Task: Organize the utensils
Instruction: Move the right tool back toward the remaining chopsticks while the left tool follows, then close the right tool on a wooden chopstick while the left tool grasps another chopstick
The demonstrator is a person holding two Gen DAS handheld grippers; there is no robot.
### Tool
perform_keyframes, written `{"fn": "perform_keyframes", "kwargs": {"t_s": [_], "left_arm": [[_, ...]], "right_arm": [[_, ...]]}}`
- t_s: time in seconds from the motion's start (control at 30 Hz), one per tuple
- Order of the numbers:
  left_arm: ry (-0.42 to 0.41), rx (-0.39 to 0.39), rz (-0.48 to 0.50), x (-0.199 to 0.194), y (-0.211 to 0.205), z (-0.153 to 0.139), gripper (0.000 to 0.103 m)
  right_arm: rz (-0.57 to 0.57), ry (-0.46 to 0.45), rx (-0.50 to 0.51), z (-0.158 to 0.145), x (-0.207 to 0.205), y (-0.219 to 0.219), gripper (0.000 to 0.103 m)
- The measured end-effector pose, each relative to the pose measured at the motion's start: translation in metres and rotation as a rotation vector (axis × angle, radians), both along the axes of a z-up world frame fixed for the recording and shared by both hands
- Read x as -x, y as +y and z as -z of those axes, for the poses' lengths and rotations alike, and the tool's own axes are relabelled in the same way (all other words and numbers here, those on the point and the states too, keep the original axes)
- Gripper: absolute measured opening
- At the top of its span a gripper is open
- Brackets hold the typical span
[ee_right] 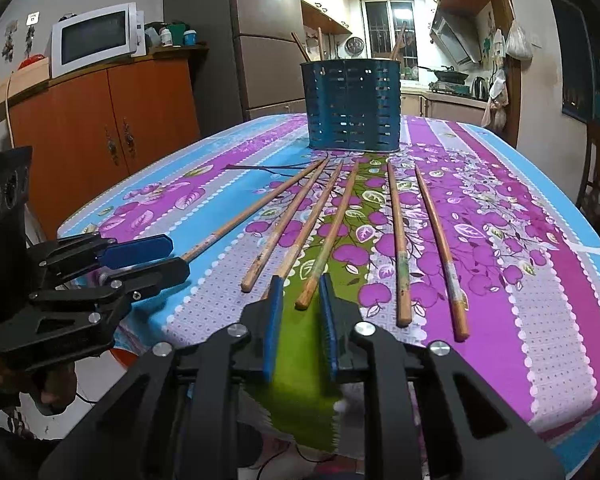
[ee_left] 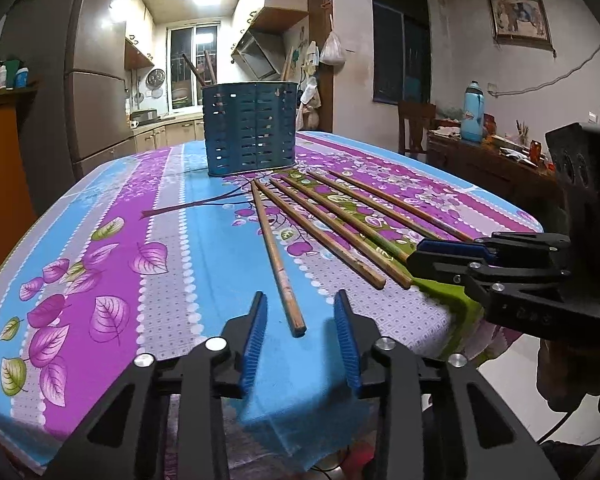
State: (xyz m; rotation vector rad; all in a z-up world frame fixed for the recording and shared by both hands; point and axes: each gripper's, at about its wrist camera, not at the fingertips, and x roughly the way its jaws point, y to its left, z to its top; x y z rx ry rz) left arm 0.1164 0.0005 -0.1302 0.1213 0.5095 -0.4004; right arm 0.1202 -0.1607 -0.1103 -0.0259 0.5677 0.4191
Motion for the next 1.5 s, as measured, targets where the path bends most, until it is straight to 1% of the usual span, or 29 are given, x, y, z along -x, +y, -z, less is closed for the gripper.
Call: {"fn": "perform_keyframes", "kwargs": {"t_s": [0.1, 0.23, 0.57, 0.83, 0.9, 1.03, 1.07, 1.1, 1.13, 1.4, 1.5], "left_arm": [[0.003, -0.003, -0.006, -0.002, 0.0, 0.003, 0.026], [-0.017, -0.003, -0.025, -0.001, 0.0, 0.004, 0.022], [-0.05, 0.006, -0.048, 0.002, -0.001, 0.007, 0.021], [-0.115, -0.008, -0.067, 0.008, -0.006, 0.013, 0.021], [-0.134, -0.011, -0.072, 0.01, -0.006, 0.015, 0.021], [-0.176, -0.017, -0.081, 0.015, -0.007, 0.019, 0.021], [-0.177, -0.012, -0.084, 0.015, -0.007, 0.019, 0.02], [-0.172, -0.004, -0.082, 0.015, -0.008, 0.019, 0.015], [-0.172, -0.004, -0.084, 0.015, -0.008, 0.019, 0.01], [-0.166, 0.002, -0.093, 0.016, -0.008, 0.017, 0.009], [-0.172, 0.007, -0.091, 0.019, -0.007, 0.011, 0.008]], "right_arm": [[0.007, -0.001, 0.008, 0.002, 0.0, -0.001, 0.012], [0.02, -0.007, 0.013, 0.002, 0.001, -0.002, 0.012], [0.075, -0.039, 0.007, 0.005, 0.004, 0.001, 0.012], [0.119, -0.085, 0.02, 0.008, 0.007, 0.011, 0.012], [0.13, -0.1, 0.038, 0.009, 0.007, 0.014, 0.012], [0.138, -0.109, 0.024, 0.011, 0.008, 0.012, 0.012], [0.142, -0.109, 0.013, 0.011, 0.009, 0.011, 0.01], [0.147, -0.111, 0.008, 0.011, 0.01, 0.01, 0.009], [0.15, -0.113, 0.004, 0.011, 0.01, 0.01, 0.006], [0.156, -0.118, -0.03, 0.01, 0.009, 0.004, 0.005], [0.158, -0.133, -0.031, 0.003, 0.012, 0.001, 0.005]]}}
